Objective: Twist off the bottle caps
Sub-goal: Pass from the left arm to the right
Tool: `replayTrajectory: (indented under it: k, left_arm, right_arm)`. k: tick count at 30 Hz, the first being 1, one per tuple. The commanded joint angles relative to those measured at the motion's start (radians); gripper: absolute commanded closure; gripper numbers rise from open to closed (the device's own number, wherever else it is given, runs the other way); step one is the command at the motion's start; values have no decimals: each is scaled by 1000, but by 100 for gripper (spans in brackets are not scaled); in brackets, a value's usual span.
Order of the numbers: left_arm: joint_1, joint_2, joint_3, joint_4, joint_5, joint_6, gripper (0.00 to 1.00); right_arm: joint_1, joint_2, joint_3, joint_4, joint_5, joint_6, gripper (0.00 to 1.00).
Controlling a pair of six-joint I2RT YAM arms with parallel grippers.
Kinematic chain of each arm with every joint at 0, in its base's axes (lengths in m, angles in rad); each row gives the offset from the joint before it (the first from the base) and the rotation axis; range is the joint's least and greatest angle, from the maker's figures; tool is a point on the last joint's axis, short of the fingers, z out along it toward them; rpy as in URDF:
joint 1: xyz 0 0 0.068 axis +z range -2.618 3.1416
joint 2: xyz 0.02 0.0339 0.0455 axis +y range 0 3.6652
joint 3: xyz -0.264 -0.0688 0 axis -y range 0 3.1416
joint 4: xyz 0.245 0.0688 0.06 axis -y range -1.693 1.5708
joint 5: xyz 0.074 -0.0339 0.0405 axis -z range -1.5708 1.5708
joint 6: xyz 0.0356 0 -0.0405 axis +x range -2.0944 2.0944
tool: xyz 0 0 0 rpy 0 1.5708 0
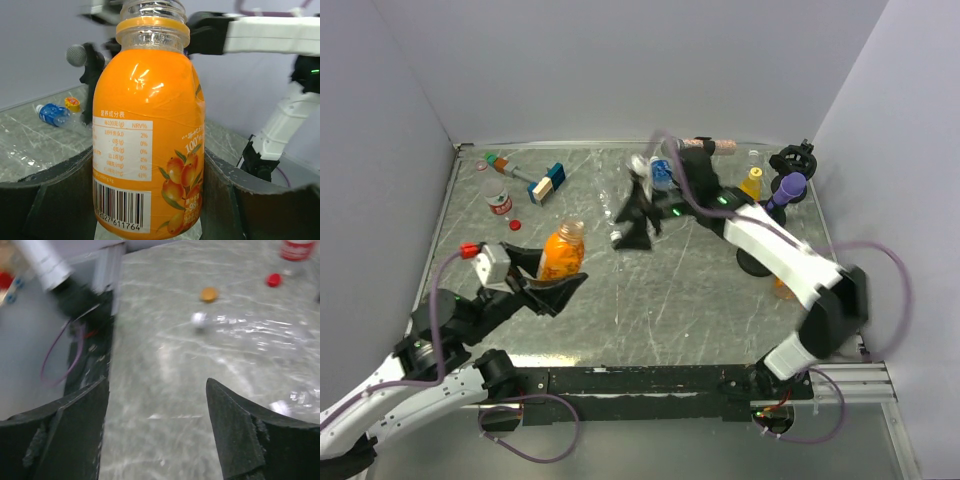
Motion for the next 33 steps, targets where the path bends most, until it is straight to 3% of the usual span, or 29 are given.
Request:
replayTrajectory:
  k: [1,5,8,15,17,24,30,33]
  left_arm:
    - [2,39,-77,233,29,-38,88]
    - [2,91,-141,387,54,-42,88]
    - [2,174,-164,468,91,-45,87]
    - [-2,318,-203,669,147,-101,87]
    - [-9,340,-218,714,137,-110,87]
    - [-37,398,-265,812,100,-131,87]
    - [-57,478,-269,876,69,-139,87]
    - [-63,516,-266,910,69,-142,87]
  right_arm:
    - [-37,-308,-275,-39,-239,-285,13]
    - [-138,-464,-374,-60,-383,-229,11]
    - [-143,-526,-438,42,-482,-89,11]
    - [-166,-532,-618,822,-502,585,11]
    - [-175,-517,-625,952,-470,743,11]
    - [-187,-434,-579,1000,-387,856,11]
    - [-179,-362,-578,1151,-379,992,11]
    - [-157,-360,-566,1111,-373,956,12]
